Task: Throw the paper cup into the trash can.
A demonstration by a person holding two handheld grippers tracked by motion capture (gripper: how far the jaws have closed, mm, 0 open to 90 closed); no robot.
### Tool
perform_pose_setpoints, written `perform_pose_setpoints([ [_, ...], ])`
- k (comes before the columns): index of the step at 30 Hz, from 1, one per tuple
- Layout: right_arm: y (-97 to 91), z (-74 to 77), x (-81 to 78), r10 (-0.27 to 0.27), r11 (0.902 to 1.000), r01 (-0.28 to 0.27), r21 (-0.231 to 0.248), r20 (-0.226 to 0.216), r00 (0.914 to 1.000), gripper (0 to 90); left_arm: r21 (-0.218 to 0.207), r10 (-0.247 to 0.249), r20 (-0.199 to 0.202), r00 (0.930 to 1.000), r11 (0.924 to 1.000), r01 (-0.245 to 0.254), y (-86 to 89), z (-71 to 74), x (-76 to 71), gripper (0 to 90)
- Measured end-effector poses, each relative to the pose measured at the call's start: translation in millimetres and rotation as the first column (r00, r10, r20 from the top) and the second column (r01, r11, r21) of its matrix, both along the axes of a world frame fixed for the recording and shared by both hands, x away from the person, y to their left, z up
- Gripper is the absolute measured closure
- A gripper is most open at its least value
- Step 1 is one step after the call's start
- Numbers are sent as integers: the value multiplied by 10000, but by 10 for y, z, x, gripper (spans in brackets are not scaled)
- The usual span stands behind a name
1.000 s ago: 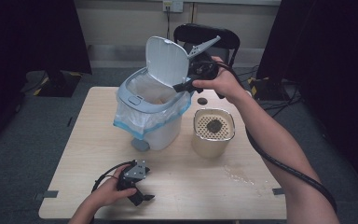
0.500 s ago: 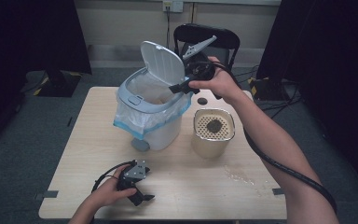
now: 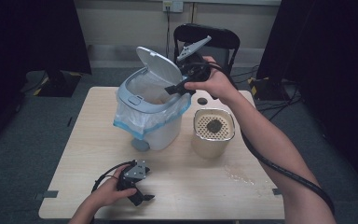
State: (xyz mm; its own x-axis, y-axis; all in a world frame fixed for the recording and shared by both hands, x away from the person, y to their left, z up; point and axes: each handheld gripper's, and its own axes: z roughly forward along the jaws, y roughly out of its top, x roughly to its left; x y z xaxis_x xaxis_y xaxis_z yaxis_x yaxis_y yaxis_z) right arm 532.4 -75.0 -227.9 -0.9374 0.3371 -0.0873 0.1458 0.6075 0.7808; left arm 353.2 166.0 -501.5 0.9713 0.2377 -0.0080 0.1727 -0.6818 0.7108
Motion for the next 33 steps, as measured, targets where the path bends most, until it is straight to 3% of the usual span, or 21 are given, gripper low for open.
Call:
perform_pose_setpoints([
  [21, 212, -64, -163, 639, 9980, -640, -23, -40, 9979, 168, 64, 28, -24, 10000, 10000, -28, 1, 5, -2, 0],
  [33, 276, -144, -171, 792, 9969, -790, 66, -592, 9951, 197, 74, -4, -17, 10000, 10000, 4, 1, 6, 1, 0],
])
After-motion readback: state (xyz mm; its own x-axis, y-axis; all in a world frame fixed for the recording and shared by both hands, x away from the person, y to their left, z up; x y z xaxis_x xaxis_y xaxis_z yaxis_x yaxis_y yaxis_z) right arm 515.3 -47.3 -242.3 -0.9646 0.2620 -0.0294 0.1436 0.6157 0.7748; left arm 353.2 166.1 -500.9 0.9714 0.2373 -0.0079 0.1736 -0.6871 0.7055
